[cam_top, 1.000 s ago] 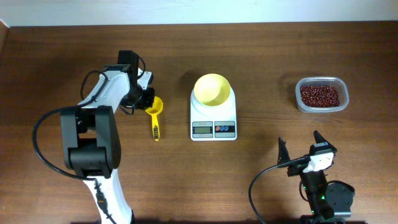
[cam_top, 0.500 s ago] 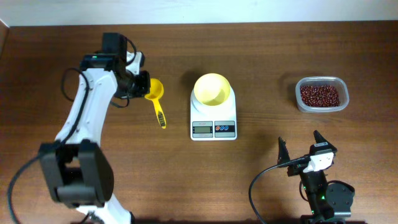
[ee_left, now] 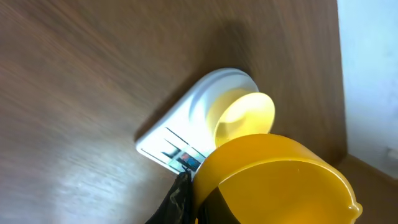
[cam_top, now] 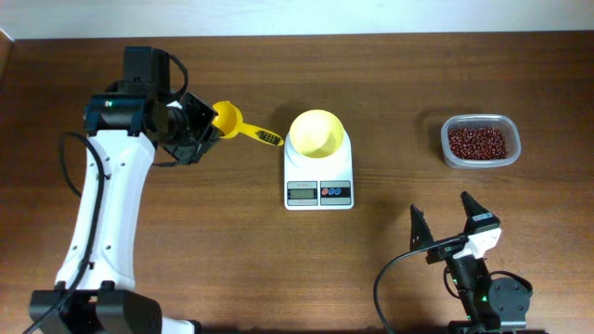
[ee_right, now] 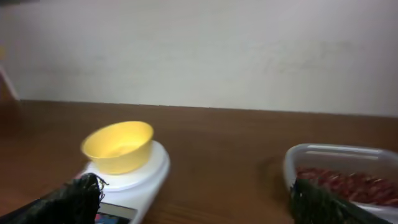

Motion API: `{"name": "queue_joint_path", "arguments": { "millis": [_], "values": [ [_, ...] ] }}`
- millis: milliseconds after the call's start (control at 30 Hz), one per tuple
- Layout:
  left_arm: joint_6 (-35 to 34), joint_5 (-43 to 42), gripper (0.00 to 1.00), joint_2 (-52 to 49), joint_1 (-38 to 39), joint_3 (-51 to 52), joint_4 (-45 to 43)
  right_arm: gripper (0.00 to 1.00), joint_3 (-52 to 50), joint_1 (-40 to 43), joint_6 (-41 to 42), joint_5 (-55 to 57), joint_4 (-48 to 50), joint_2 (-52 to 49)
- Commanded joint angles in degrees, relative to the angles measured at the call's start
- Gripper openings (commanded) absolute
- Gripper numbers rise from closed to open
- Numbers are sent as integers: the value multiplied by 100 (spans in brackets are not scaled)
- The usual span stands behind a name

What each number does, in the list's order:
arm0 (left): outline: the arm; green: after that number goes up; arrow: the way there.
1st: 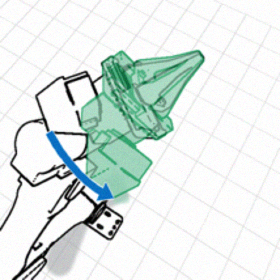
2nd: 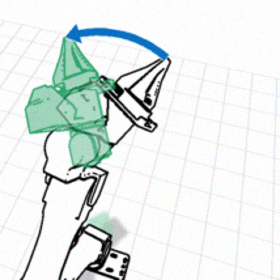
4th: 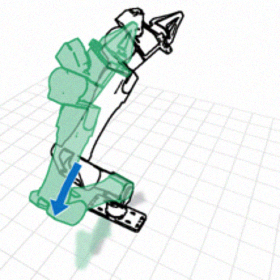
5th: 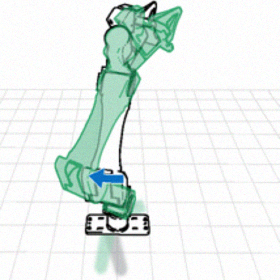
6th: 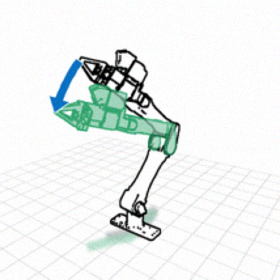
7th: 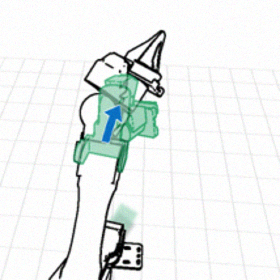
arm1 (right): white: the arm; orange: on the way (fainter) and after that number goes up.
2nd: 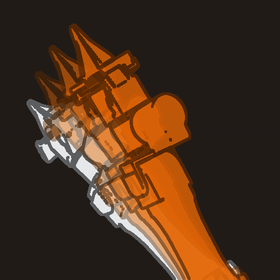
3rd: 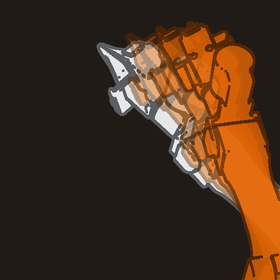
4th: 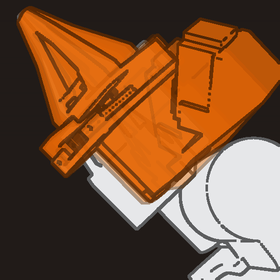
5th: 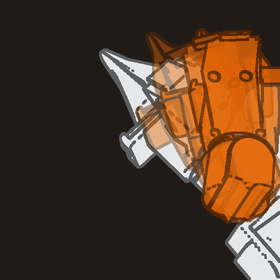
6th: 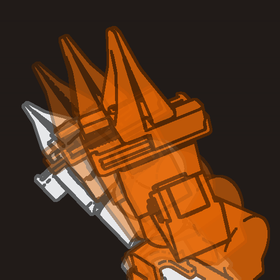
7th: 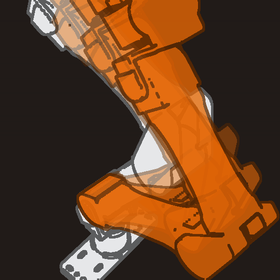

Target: Scoop item into bowl and weigh 50g on scale

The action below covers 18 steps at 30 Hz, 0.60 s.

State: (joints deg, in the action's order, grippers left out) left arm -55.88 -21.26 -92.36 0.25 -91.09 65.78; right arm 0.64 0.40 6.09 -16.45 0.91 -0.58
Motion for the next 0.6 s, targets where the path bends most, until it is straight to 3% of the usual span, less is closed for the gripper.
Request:
{"name": "queue_joint_path", "arguments": {
  "millis": [0, 133, 200, 233, 300, 367, 433, 567],
  "values": [
    [-501, -302, 0, 39, 76, -70, -39, 99, 463, -39, 988, -361, -192, -13],
    [-743, -297, 0, 39, 186, -70, -98, 99, 2334, -39, 1095, -839, -1539, -1333],
    [-774, -299, 0, 39, 186, -70, -101, 99, 3545, -39, 1093, -1790, -2258, -2728],
    [-774, -299, 0, 39, 186, -70, -101, 99, 4061, -39, 1093, -2870, -2245, -3515],
    [-774, -299, 0, 39, 195, -70, -98, 99, 4485, -42, 1342, -4197, -1742, -4435],
    [-774, -299, 0, 39, 293, -70, -107, 99, 4513, -42, 2205, -5156, -369, -5224],
    [-774, -297, 0, 39, 514, -70, -240, 99, 4513, -74, 3202, -5233, 317, -5998],
    [-940, -20, 0, 39, 1067, -70, -726, 97, 4513, -776, 3447, -5211, 496, -7165]
  ]
}}
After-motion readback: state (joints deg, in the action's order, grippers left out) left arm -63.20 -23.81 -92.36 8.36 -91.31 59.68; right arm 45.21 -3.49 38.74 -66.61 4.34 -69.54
